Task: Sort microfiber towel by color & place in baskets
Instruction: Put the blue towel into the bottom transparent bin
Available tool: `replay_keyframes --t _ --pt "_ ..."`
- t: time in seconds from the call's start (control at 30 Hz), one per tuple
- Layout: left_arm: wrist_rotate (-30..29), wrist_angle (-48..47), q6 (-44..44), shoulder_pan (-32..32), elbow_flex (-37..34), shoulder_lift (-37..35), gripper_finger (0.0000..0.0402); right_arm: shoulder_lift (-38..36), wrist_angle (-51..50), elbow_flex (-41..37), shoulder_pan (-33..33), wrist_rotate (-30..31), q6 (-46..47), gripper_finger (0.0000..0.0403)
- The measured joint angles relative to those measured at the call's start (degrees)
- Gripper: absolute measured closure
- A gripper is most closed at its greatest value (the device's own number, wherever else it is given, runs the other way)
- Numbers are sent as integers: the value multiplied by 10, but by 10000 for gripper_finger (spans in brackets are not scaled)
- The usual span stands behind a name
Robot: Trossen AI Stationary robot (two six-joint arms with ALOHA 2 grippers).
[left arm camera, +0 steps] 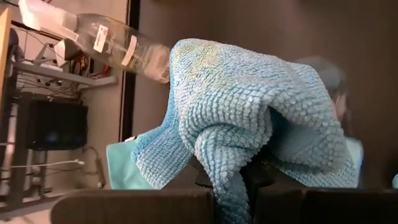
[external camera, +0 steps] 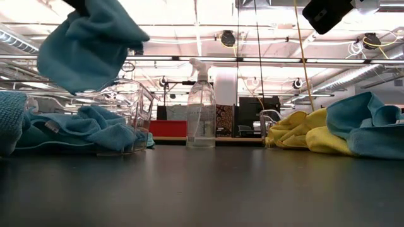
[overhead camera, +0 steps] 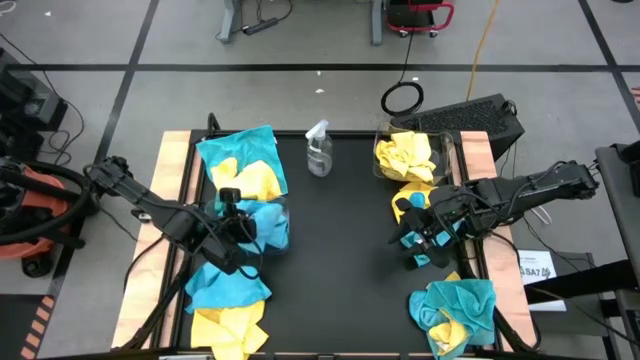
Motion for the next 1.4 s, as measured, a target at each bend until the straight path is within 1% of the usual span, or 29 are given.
replay_keyframes --t 0.13,0.33,0.6,0.83,0.9,1.17,1.4 --pt "13 -5 23 11 -28 0 384 0 0 0 0 0 0 209" --pt "51 4 31 52 -82 0 384 0 0 0 0 0 0 209" --pt "120 138 99 87 -148 0 384 0 0 0 0 0 0 209" --pt "185 217 129 119 -196 0 384 0 0 0 0 0 0 209" --pt "207 239 132 128 -212 0 384 0 0 0 0 0 0 209" --pt "253 317 137 168 -277 0 372 0 0 0 0 0 -2 209" --pt "292 357 137 201 -318 0 369 0 0 0 0 0 -2 209"
